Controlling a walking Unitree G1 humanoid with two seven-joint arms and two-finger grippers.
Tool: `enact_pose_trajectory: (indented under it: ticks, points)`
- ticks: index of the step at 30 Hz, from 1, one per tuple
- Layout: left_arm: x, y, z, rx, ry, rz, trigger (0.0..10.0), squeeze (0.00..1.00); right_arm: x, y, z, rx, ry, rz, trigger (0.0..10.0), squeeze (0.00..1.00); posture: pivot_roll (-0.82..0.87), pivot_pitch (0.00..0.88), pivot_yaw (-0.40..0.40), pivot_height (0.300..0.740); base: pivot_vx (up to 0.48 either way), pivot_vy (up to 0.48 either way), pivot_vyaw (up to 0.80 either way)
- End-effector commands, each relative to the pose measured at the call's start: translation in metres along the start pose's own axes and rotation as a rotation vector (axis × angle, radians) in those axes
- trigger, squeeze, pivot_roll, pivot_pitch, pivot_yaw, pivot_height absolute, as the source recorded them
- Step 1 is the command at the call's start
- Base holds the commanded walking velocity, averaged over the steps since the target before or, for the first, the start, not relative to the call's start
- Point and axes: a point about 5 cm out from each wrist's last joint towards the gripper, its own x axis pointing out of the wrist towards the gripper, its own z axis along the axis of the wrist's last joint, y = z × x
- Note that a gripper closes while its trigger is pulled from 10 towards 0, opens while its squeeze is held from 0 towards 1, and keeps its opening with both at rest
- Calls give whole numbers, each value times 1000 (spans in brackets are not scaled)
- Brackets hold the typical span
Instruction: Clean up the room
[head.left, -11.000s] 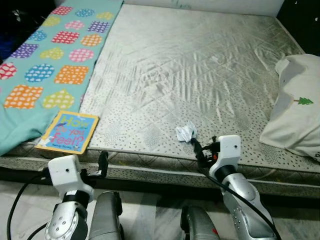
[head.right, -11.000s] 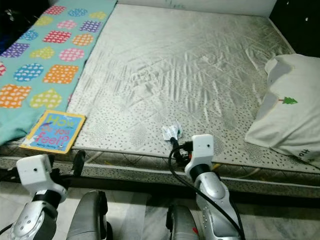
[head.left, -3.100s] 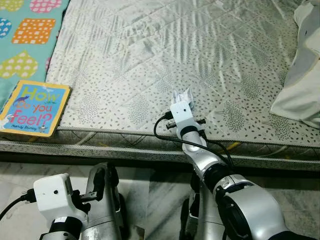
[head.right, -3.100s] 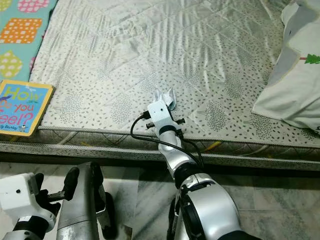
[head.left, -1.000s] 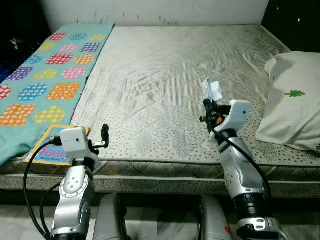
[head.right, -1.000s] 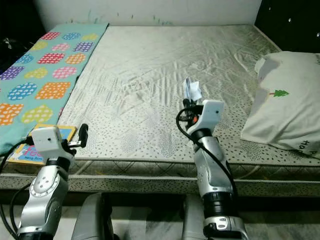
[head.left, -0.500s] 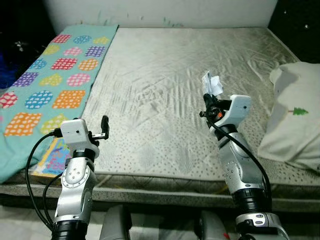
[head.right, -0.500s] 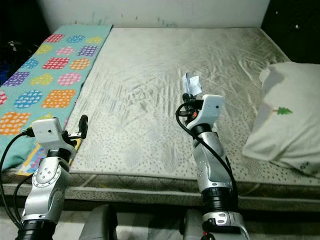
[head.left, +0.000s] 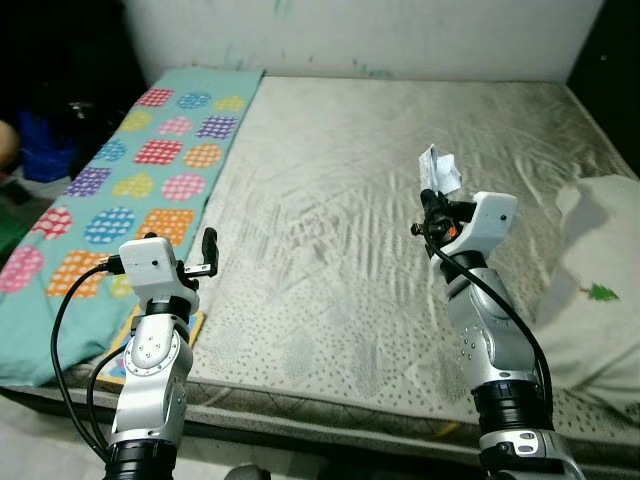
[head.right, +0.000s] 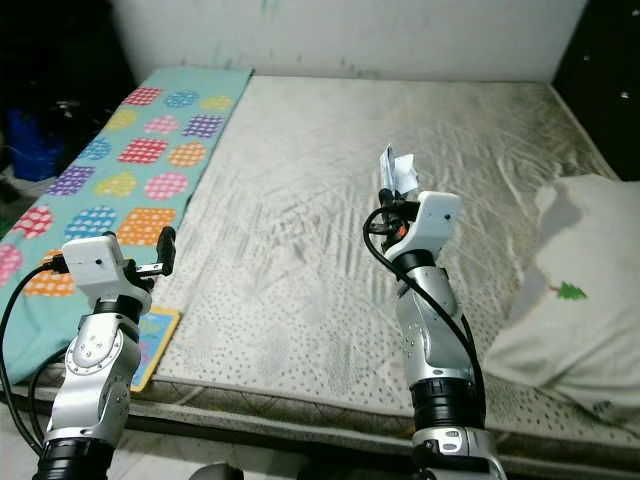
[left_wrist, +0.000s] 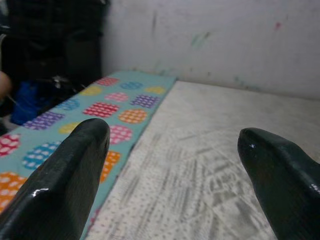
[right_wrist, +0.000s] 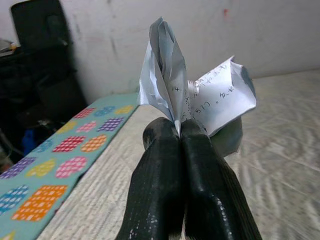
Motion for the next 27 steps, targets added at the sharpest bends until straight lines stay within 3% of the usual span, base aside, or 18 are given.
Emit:
enact_pose_trajectory:
  ticks: [1, 10, 17, 27]
  points:
    - [-4, 5, -4, 15, 23, 8, 10000, 0, -2, 1, 0, -1, -6, -15, 10000, 0, -106, 0, 67, 740, 0, 0, -463]
    - [-10, 3, -12, -24, 72, 14, 10000, 0, -11, -8, -4, -3, 7, -61, 10000, 0, -112, 0, 57, 740, 0, 0, -486]
    - [-16, -2, -15, -53, 96, -8, 10000, 0, -12, -4, -3, -36, 23, -61, 10000, 0, -122, 0, 24, 740, 0, 0, -546]
    - [-25, -10, -24, -89, 125, -33, 10000, 0, -20, -4, -7, -66, 61, -56, 10000, 0, -141, 0, 3, 740, 0, 0, -152]
